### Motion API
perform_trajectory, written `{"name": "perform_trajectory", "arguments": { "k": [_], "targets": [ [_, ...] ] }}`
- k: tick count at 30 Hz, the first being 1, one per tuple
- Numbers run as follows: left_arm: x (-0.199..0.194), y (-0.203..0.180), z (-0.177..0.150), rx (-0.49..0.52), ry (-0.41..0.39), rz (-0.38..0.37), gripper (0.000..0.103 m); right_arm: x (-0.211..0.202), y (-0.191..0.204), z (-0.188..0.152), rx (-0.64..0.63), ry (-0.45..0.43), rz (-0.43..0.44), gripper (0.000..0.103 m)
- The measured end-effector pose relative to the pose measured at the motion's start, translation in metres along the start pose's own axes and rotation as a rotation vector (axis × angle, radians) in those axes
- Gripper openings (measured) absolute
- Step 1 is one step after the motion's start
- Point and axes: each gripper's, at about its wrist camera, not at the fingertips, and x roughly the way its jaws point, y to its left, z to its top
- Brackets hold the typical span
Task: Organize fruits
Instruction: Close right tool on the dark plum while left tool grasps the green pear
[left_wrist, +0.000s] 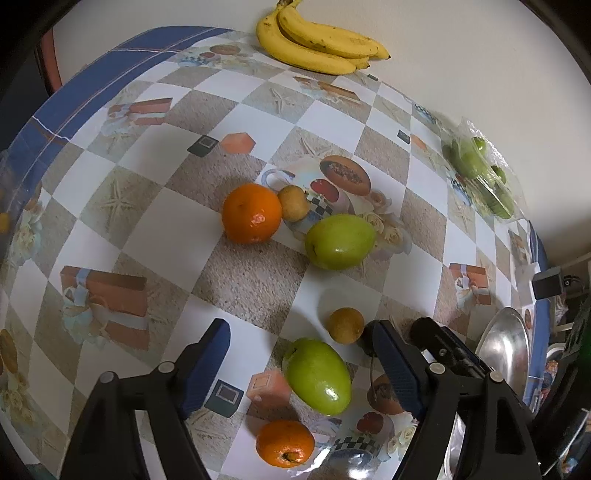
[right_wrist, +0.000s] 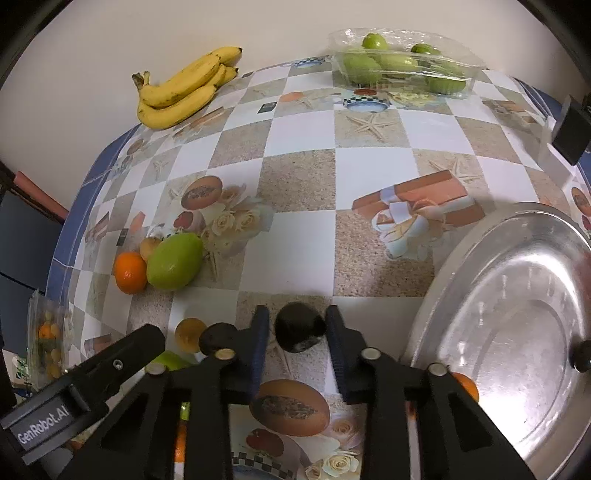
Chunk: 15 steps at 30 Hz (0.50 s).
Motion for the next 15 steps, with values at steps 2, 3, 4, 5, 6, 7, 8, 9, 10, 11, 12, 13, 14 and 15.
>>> {"name": "perform_trajectory", "arguments": {
  "k": [2,3,4,5,6,7,8,9,10,11,12,13,14,15],
  "targets": [
    [0.000,-0.001,-0.001,0.001,0.004,0.001,0.082,-0.002,-0.002,0.000,0.015,0.000,0.018,0.028],
    [0.001,-0.001,-0.001,0.003,0.006,0.002,0.082,-0.003,-0.002,0.000,0.016,0.001,0.021,0.028],
    [0.001,-0.002,-0.002,0.004,0.010,0.002,0.082,-0.003,-0.001,0.000,0.014,0.001,0.021,0.028],
    [0.002,-0.002,-0.003,0.003,0.014,0.001,0.082,-0.003,0.000,0.000,0.011,0.004,0.020,0.028],
    [0.003,-0.002,-0.003,0.002,0.016,0.001,0.082,-0.002,0.000,0.000,0.010,0.008,0.019,0.028],
    [0.003,-0.002,-0.004,0.003,0.018,0.003,0.078,-0.001,-0.001,-0.001,0.011,0.012,0.017,0.028],
    [0.004,-0.003,-0.005,0.002,0.021,0.006,0.075,-0.001,-0.002,-0.001,0.013,0.015,0.018,0.028],
    [0.005,-0.002,-0.005,-0.002,0.027,0.004,0.073,-0.001,-0.003,-0.001,0.021,0.015,0.025,0.028],
    [0.006,-0.002,-0.006,-0.010,0.034,-0.001,0.071,-0.001,-0.005,-0.001,0.028,0.017,0.032,0.028],
    [0.007,-0.001,-0.007,-0.018,0.043,-0.007,0.071,-0.001,-0.005,-0.001,0.031,0.016,0.030,0.028],
    [0.008,-0.001,-0.008,-0.024,0.050,-0.012,0.070,-0.001,-0.006,-0.001,0.030,0.015,0.026,0.028],
    [0.009,-0.001,-0.009,-0.026,0.055,-0.015,0.068,-0.001,-0.006,-0.001,0.031,0.016,0.029,0.028],
    [0.010,-0.002,-0.011,-0.026,0.060,-0.016,0.065,-0.001,-0.006,-0.002,0.033,0.017,0.030,0.028],
    [0.011,-0.002,-0.012,-0.028,0.067,-0.021,0.063,-0.001,-0.007,-0.001,0.035,0.017,0.032,0.028]
  ]
}}
